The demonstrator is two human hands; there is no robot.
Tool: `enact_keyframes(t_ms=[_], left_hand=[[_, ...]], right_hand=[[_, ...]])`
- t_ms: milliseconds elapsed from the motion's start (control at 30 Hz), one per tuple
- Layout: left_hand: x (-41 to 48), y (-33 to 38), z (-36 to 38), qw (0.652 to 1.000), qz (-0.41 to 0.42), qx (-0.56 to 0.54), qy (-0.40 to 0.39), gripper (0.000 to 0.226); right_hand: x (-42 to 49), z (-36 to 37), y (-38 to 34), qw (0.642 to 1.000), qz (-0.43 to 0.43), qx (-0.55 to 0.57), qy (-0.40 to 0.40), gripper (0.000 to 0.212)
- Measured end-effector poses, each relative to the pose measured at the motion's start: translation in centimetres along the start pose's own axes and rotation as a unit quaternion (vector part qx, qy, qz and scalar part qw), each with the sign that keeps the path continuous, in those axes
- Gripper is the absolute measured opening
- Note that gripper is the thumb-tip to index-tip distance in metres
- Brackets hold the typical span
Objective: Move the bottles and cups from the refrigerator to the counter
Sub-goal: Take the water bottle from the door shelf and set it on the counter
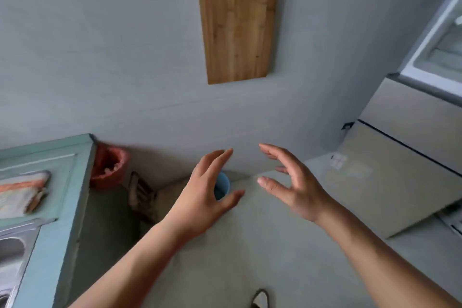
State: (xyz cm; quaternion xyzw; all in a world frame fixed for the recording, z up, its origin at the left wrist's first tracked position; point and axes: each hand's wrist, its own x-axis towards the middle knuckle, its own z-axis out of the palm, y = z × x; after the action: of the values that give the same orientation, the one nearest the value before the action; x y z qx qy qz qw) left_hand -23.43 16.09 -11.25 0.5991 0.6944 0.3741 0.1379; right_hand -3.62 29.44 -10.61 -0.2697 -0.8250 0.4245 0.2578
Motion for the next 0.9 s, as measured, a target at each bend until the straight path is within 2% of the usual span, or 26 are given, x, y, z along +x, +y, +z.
enact_keyframes(t_ms=[267,567,900], left_hand=[[12.9,3.7,5.7,0.989,0.097,-0.017,-0.108,0.084],[29.4,10.1,14.4,0.971,0.185,-0.042,-0.148,0.081],[41.1,17.9,24.1,0.939,0.248,-0.104,-0.213,0.071]], right_hand=[[1.8,-9.4,5.2,0.991,0.058,-0.024,0.122,0.067],[5.3,-23.8,12.0,0.972,0.090,-0.071,0.206,0.063],[3.9,-34.3,16.3,0.933,0.164,-0.085,0.308,0.064]])
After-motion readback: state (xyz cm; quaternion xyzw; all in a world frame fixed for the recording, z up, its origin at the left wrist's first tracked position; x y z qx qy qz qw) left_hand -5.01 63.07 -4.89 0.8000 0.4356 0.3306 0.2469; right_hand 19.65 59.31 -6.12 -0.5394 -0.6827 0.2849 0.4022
